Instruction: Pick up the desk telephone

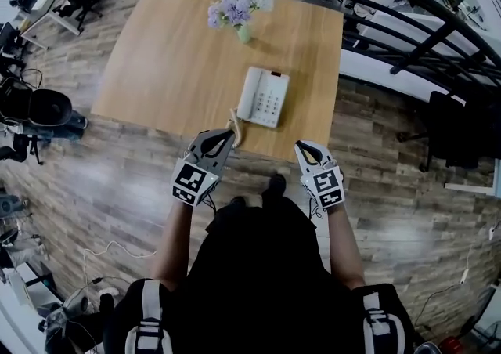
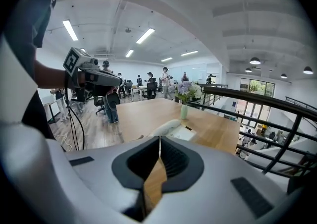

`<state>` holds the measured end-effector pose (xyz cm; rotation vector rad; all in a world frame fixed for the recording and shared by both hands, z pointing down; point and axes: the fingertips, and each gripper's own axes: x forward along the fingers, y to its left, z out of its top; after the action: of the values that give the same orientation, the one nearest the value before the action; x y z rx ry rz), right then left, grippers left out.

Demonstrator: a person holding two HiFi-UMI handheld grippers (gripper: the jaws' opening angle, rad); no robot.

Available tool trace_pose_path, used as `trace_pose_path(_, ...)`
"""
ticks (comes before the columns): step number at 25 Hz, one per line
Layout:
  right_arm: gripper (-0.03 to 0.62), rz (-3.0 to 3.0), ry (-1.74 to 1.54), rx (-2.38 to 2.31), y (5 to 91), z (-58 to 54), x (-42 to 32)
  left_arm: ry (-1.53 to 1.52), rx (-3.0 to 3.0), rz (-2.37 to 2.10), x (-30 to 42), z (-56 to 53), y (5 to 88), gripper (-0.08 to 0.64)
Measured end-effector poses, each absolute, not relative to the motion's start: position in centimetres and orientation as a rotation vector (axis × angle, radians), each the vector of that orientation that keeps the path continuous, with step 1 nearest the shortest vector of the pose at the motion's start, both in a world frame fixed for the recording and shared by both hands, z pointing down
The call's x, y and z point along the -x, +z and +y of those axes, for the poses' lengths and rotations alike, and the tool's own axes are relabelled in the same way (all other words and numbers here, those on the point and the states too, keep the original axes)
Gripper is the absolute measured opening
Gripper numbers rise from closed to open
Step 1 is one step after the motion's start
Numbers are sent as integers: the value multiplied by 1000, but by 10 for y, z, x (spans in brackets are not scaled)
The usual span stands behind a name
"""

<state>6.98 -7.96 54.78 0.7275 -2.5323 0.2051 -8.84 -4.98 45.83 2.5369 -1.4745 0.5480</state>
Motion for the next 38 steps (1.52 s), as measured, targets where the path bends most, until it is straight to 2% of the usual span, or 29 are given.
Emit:
trace_pose_path(11, 26, -2561, 157, -672, 552, -124, -96, 533, -2473, -1609, 73, -62, 454, 21)
trace_pose_path(27, 26, -2574, 236, -701, 561, -119, -116, 575, -2494, -1563, 39, -66, 458, 23)
trace_pose_path(38, 26, -2547, 256, -704, 569, -107, -112, 485, -2470, -1576, 56, -72, 462, 23)
